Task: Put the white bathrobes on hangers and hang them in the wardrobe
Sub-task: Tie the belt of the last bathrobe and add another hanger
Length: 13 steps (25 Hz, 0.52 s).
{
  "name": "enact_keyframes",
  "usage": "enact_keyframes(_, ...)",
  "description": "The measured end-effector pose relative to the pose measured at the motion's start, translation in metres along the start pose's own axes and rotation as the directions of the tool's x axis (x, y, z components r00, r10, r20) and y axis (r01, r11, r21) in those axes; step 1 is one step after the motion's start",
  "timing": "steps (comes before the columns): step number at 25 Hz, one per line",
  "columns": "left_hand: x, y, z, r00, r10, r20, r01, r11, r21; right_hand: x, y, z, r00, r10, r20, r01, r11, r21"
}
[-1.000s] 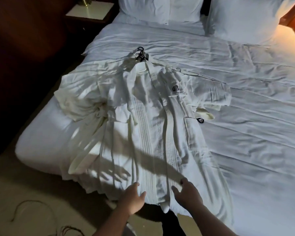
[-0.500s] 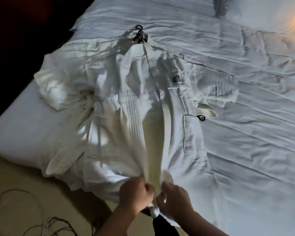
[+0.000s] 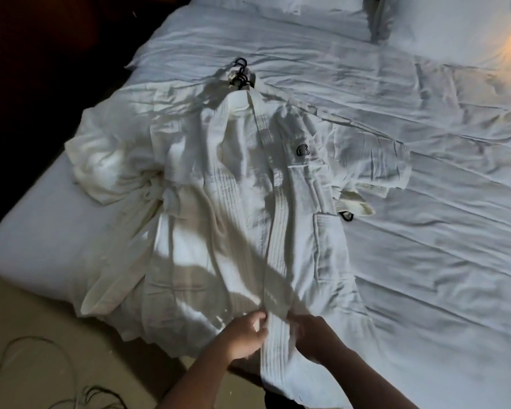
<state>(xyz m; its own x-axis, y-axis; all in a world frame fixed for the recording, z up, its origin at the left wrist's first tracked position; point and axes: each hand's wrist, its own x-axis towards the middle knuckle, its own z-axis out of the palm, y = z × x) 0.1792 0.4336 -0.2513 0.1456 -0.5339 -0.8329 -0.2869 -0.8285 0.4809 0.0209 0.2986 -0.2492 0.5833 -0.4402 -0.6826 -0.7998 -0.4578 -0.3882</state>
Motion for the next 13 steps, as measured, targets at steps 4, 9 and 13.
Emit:
enact_keyframes(4,-0.007,0.018,-0.037,0.993,-0.033,-0.114,0.042,0.996,0.078,0.012,0.015,-0.035,0.99,0.133,-0.044,-0.124,0.979,0.164)
enact_keyframes(9,0.01,0.045,-0.086,0.864,0.01,-0.504,0.042,0.995,0.093,0.048,0.002,-0.101,0.967,0.072,-0.243,0.002,0.957,0.292)
enact_keyframes(13,0.053,0.078,-0.154,0.659,0.01,-0.752,0.143,0.98,0.139,0.114,-0.046,-0.143,0.92,0.012,-0.392,0.075,0.976,0.205)
